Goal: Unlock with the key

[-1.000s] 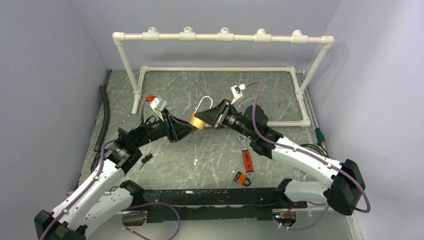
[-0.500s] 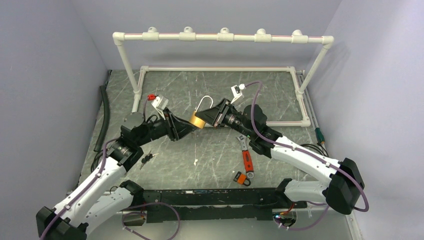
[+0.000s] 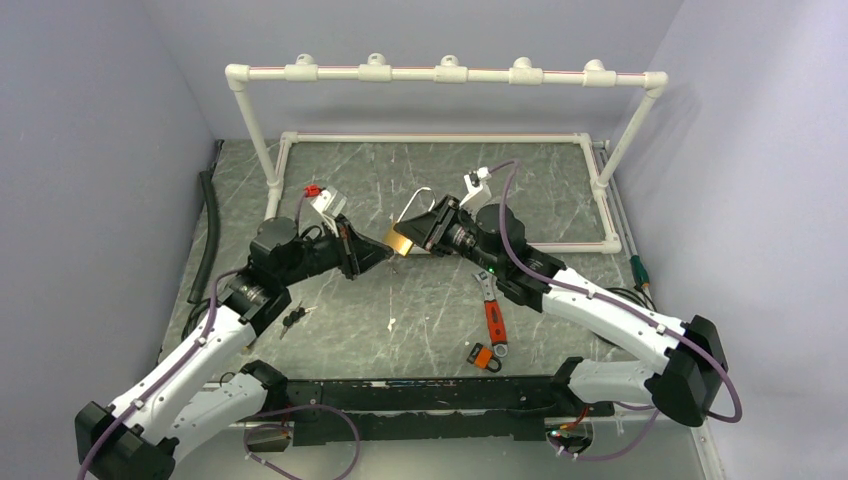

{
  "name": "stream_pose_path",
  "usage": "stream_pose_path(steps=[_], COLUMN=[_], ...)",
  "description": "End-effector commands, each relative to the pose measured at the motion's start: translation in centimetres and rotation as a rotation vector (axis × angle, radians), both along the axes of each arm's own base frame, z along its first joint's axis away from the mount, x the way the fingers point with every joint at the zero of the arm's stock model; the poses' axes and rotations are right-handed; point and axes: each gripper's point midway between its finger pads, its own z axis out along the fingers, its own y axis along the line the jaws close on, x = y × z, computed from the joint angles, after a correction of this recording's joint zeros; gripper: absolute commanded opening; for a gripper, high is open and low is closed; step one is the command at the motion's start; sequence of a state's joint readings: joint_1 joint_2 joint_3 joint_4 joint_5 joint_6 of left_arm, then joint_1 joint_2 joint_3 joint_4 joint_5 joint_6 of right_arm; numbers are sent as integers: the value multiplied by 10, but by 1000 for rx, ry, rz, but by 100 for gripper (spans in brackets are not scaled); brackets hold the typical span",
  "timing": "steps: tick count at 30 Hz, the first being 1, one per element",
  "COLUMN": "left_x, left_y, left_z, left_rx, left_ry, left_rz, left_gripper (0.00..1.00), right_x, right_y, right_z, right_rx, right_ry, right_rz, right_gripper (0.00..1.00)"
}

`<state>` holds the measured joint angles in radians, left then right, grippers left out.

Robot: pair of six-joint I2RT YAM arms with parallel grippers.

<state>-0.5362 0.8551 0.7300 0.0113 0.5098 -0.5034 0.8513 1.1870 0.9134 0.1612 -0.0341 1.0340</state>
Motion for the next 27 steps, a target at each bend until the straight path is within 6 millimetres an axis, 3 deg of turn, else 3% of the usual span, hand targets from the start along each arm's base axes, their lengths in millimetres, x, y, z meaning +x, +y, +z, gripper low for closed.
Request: stream_pose_path(steps=[1, 12, 24, 25, 27], left_x=[12, 17, 30, 31, 30], left_y=[3, 5, 24, 25, 27], left_z=[16, 13, 6, 6, 6], left_rx=[18, 34, 116, 122, 122], left_ry=[-73, -85, -108, -107, -110], left_rz=[40, 65, 185, 191, 197], left_gripper=[0, 0, 0, 2, 18], right_x=[-3, 7, 16, 15, 15], right_y=[4, -2, 2, 4, 4], right_z=[57, 51, 35, 36, 35], right_rx=[103, 77, -17, -12, -7], right_ry=[-78, -33, 82, 80, 78], right_rz=[-8, -82, -141, -136, -131], right_gripper=[0, 0, 0, 0, 0])
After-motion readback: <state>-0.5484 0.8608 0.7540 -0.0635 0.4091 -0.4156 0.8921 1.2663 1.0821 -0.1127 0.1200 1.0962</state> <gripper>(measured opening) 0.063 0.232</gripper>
